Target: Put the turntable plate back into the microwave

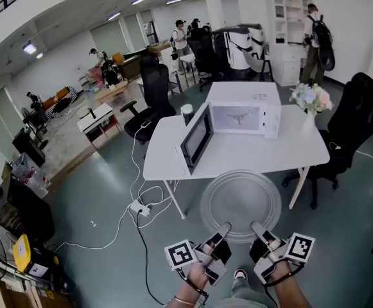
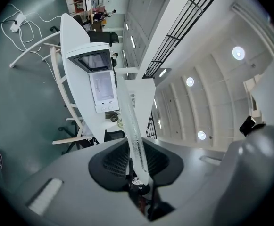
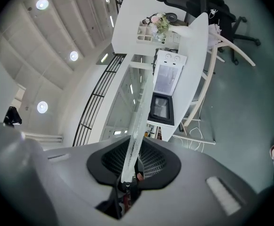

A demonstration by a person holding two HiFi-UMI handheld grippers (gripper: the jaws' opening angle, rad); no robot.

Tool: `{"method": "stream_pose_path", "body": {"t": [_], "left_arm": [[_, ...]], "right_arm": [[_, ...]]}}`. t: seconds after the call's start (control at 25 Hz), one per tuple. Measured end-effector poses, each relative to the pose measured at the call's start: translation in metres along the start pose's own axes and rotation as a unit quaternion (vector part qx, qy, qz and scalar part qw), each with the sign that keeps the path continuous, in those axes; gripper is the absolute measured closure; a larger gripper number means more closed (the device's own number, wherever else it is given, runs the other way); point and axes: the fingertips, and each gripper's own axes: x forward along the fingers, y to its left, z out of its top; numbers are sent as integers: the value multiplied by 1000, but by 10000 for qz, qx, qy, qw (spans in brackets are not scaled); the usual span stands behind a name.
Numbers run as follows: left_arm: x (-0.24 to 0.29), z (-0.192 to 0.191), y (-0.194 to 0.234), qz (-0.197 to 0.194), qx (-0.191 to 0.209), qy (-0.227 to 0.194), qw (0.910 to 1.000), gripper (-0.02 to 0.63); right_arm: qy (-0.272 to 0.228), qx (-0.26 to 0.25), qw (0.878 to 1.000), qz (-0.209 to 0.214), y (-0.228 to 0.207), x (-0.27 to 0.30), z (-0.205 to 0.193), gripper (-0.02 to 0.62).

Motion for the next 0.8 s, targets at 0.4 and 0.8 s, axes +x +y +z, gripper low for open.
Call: {"method": "stream_pose_path", "body": {"t": [0.4, 0.8], "left_arm": [[93, 46, 27, 81, -52, -120, 9999, 545], [148, 75, 34, 108, 7, -274, 9996, 544]], "right_arm": [[212, 38, 9997, -106, -35, 54, 90, 543], [348, 67, 9994, 48, -46, 88, 145, 543]]}}
